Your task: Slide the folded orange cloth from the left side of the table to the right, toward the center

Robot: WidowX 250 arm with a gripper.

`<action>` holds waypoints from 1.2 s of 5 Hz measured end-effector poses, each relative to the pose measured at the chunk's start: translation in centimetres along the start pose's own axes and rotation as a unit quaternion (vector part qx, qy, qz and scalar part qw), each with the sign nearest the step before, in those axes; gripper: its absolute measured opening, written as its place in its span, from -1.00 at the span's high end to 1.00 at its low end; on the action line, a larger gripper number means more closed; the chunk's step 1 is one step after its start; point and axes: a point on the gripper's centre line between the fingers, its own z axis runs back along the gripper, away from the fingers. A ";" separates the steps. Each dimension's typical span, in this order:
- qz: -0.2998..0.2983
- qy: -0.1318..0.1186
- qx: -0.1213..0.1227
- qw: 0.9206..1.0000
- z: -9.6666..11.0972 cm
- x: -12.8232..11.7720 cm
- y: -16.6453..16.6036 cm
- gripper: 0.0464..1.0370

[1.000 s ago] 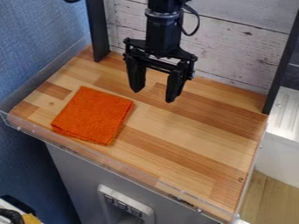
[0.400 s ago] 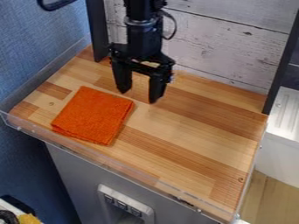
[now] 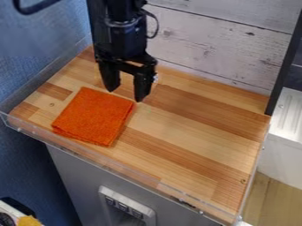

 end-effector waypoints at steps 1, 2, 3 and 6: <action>-0.007 -0.015 0.005 1.000 0.7 -0.7 1.6 -0.92; -0.012 -0.010 0.004 1.000 0.9 -1.5 3.0 -0.92; -0.014 -0.010 0.005 1.000 1.3 -1.8 4.0 -0.81; -0.018 0.017 0.007 1.000 -1.0 -1.7 6.0 0.79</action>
